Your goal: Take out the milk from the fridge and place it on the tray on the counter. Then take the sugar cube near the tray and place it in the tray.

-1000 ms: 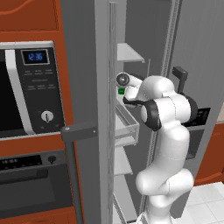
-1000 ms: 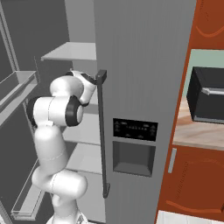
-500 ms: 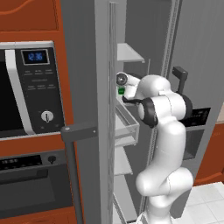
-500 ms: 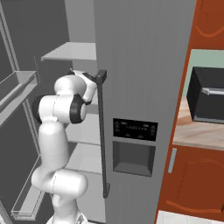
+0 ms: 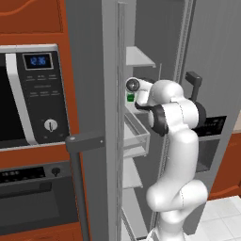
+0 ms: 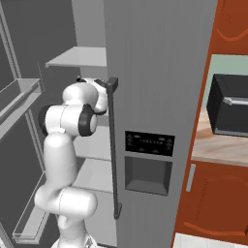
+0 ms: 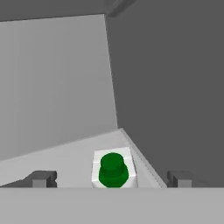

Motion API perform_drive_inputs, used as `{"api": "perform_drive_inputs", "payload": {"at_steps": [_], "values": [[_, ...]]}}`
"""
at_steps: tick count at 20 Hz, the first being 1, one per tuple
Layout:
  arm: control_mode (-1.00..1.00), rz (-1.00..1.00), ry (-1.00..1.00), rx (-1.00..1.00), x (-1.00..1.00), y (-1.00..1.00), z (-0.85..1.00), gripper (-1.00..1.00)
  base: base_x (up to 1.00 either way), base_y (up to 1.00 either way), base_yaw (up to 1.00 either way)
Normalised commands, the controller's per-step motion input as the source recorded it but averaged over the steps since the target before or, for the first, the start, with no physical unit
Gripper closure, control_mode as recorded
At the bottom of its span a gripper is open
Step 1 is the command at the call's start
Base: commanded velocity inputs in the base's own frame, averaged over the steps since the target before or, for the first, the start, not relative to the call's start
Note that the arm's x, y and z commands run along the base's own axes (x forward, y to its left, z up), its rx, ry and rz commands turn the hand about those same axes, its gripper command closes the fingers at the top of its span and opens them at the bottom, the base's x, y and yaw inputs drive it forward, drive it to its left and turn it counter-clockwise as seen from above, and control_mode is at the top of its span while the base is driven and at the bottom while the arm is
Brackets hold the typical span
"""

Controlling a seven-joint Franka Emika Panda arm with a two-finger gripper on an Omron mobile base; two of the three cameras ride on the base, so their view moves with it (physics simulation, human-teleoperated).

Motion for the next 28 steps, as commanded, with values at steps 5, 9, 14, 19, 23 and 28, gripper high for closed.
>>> {"api": "perform_drive_inputs", "payload": {"at_steps": [5,9,14,19,23,28], "values": [[-1.00,0.00,-0.05,0.00,0.04,0.02,-0.24,-1.00,0.00,0.00,0.00],[-1.00,0.00,-0.01,0.00,0.00,-0.01,-0.21,-1.00,0.00,0.00,0.00],[-1.00,0.00,0.00,0.00,0.09,0.00,-0.25,-1.00,0.00,0.00,0.00],[-1.00,0.00,0.00,0.00,0.25,0.00,-0.11,-1.00,0.00,0.00,0.00],[-1.00,0.00,-0.01,0.00,0.14,0.00,-0.09,-1.00,0.00,0.00,0.00],[-1.00,0.00,-0.04,0.00,0.01,-0.07,-0.08,-1.00,0.00,0.00,0.00]]}}
